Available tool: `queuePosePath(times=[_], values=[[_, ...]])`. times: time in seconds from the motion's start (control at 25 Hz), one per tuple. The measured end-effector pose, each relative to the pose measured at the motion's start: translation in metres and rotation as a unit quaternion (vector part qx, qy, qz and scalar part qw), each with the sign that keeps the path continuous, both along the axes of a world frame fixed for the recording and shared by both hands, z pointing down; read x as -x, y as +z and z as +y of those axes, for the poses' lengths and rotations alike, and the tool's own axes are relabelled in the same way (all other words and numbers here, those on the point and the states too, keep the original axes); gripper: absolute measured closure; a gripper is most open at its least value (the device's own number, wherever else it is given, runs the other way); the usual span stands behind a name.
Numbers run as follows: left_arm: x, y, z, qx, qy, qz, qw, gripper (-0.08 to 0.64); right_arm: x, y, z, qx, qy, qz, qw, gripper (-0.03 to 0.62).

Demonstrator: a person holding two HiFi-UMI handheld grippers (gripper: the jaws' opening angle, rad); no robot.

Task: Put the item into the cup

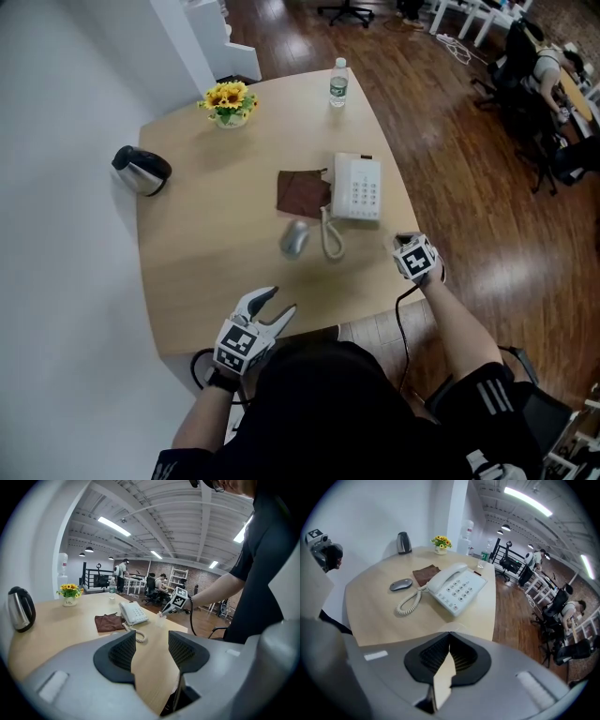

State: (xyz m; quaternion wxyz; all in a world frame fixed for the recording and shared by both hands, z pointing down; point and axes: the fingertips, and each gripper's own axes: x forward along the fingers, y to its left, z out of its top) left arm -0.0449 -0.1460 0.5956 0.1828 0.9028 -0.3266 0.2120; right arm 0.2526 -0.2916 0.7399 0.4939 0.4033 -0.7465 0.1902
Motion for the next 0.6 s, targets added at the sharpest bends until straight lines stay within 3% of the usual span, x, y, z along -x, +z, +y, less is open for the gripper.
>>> queuePosePath(times=[0.16, 0.28, 0.6], values=[[-0.002, -0.001, 0.0, -0.003, -0.002, -0.001, 1.0, 0.347, 0.008, 0.005, 0.002, 0.023, 0.016, -0.048, 0.998, 0.572], [-0.001, 0.0, 0.0, -0.002, -0.004, -0.002, 1.0, 0.347, 0.014, 0.003, 0.004, 0.029, 0.01, -0.067, 0.997, 0.495], [-0.002, 0.001, 0.0, -0.001, -0.006, -0.003, 1.0, 0.347, 0.013, 0.006, 0.008, 0.031, -0.014, -0.052, 0.998, 0.445]])
